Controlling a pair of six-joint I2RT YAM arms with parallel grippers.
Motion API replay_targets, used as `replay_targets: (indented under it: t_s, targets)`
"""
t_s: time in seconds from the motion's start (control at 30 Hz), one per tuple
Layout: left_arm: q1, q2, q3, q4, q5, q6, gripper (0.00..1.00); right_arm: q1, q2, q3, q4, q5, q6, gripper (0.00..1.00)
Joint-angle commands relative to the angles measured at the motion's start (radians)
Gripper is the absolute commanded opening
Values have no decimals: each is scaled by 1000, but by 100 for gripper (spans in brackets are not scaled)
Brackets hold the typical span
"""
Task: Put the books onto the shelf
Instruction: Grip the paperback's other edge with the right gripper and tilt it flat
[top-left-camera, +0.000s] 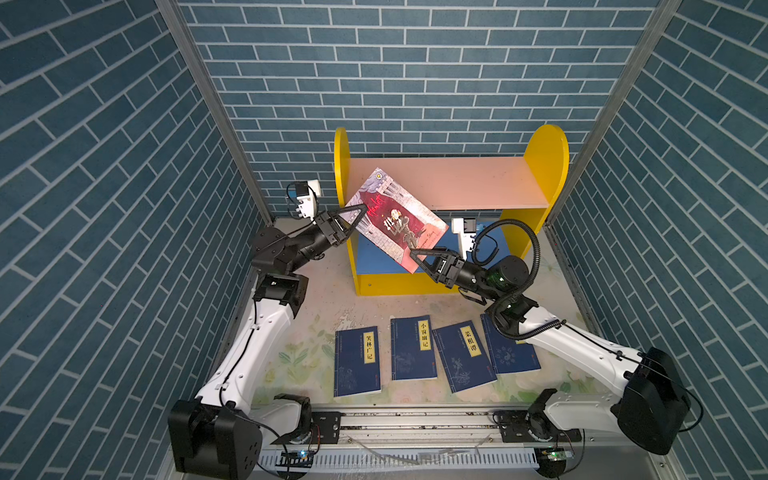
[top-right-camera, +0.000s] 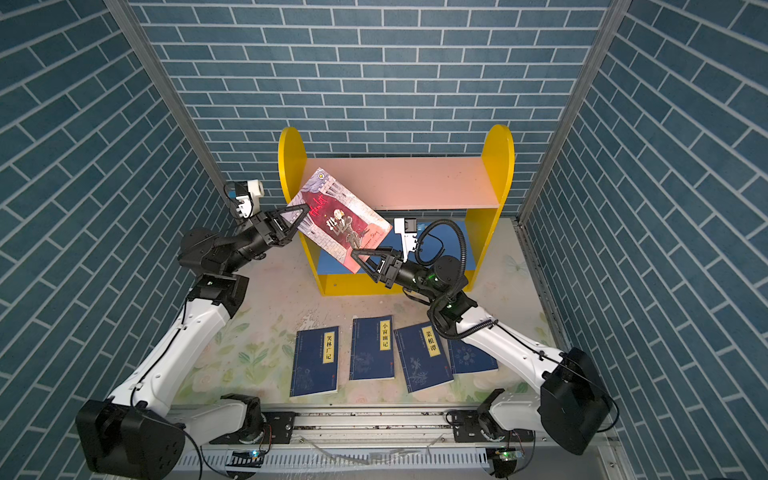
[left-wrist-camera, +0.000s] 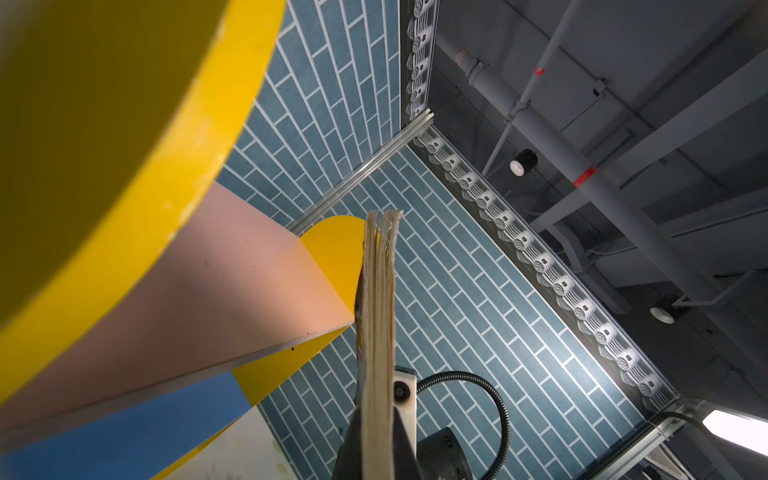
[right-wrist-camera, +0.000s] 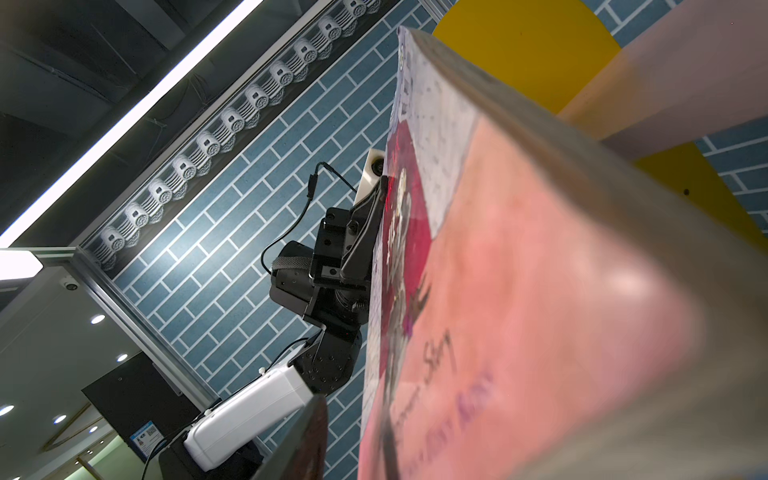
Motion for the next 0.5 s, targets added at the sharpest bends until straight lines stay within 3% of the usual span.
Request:
replay_targets:
  t_s: [0.0, 0.07, 0.13, 0.2, 0.33, 0.47]
  targets:
    - [-5, -17, -11, 54, -8, -8, 0, 5, 10, 32, 64, -3, 17, 32]
    - [-5, -21, -16, 49, -8, -4, 0, 5, 12, 38, 61, -6, 13, 13]
    - [-5, -23, -19, 39, -6, -1, 0, 4, 9, 43, 51, -13, 9, 1]
    - [-5, -26, -19, 27, 0, 15, 5, 4, -3, 54, 11, -28, -10, 0]
    - [0, -46, -15, -7, 46, 77, 44, -7, -71, 80, -166, -64, -86, 0]
    - [7, -73, 16, -180, 135, 228, 50, -63, -173, 137, -442, -171, -164, 0]
